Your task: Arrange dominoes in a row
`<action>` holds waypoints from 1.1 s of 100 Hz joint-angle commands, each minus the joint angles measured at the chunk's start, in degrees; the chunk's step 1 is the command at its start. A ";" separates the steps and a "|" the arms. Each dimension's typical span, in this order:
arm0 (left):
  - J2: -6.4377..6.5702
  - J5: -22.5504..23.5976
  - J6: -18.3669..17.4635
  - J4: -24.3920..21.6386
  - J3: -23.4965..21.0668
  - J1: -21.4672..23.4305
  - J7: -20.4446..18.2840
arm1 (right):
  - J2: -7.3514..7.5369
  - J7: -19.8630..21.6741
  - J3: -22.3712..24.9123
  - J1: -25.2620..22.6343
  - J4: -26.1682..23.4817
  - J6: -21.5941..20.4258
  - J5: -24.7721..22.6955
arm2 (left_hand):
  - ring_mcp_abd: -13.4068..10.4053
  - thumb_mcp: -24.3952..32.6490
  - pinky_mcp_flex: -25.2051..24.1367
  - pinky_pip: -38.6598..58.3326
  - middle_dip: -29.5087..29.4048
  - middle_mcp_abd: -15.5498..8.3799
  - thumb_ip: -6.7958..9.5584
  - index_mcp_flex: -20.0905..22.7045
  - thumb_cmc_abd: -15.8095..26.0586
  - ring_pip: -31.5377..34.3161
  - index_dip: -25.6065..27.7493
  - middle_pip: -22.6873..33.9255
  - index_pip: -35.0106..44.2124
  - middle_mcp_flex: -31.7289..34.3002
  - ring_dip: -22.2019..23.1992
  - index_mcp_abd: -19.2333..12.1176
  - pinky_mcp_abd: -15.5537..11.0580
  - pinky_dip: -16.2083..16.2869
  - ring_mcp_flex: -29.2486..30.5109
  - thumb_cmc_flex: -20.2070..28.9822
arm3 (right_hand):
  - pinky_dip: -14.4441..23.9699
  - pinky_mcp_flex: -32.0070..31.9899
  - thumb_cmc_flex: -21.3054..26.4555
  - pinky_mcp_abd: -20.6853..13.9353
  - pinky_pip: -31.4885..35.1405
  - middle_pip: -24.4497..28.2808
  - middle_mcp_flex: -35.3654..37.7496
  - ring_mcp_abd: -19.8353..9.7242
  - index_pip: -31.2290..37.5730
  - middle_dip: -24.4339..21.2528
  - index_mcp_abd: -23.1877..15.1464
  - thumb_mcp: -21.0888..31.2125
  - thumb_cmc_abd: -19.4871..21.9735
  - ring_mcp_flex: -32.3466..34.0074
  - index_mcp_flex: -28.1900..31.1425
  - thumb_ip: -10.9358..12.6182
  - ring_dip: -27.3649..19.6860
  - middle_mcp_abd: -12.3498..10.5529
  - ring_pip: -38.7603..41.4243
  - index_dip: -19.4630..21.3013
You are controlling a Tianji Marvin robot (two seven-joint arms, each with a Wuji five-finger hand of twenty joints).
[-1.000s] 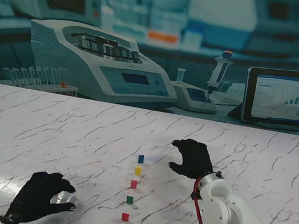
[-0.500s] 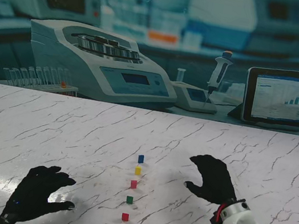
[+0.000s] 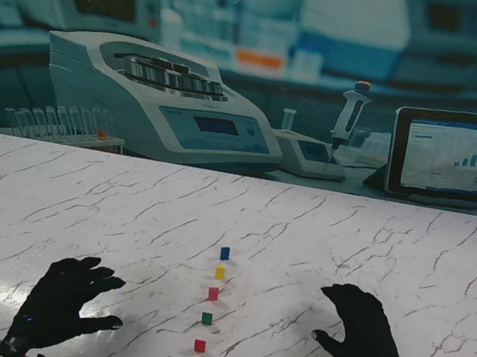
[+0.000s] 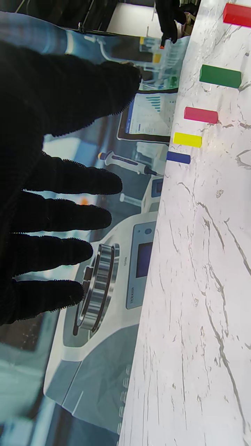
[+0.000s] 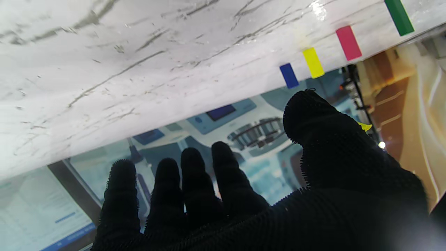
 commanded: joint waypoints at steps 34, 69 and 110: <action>-0.31 0.03 -1.45 0.43 1.08 -0.28 0.45 | -0.63 -2.37 0.68 -2.67 1.18 -1.77 -0.26 | -2.26 0.39 0.08 -2.14 -0.67 0.06 0.67 -0.95 -1.38 -0.87 -0.06 -0.44 -1.04 -1.86 -1.00 0.81 -2.61 -0.80 -1.73 -1.36 | 1.72 0.25 -1.17 7.36 -1.57 -0.72 -1.23 0.53 -1.04 0.01 1.68 -1.00 1.32 -2.03 -0.91 -0.30 -0.18 1.18 -0.35 -0.97; -0.36 -0.44 -1.10 0.51 1.64 -0.51 0.23 | -0.61 -1.13 1.29 -2.81 0.95 -2.36 0.57 | -2.39 0.36 0.33 -1.95 -0.65 -0.12 0.63 -0.87 -1.50 -0.73 0.11 -0.28 -0.93 -1.72 -0.94 0.75 -2.64 -0.69 -1.48 -1.10 | 2.42 0.42 -0.72 7.34 -1.97 -0.92 -1.52 0.67 -0.99 0.08 1.84 -1.12 1.42 -2.48 -0.95 -0.23 -0.08 1.29 -0.35 -1.06; -0.51 -0.58 -0.70 0.66 1.79 0.12 1.42 | -0.43 0.80 1.89 -3.27 -0.10 -1.67 0.74 | -2.36 0.33 0.41 -1.82 -0.63 -0.09 0.60 -0.80 -1.49 -0.70 0.20 -0.18 -0.68 -1.55 -0.93 0.73 -2.46 -0.60 -1.41 -0.84 | 3.01 0.51 -0.44 7.26 -2.34 -1.01 -1.62 0.67 -0.72 0.09 1.55 -1.29 1.73 -2.57 -0.83 -0.08 -0.06 1.25 -0.35 -0.97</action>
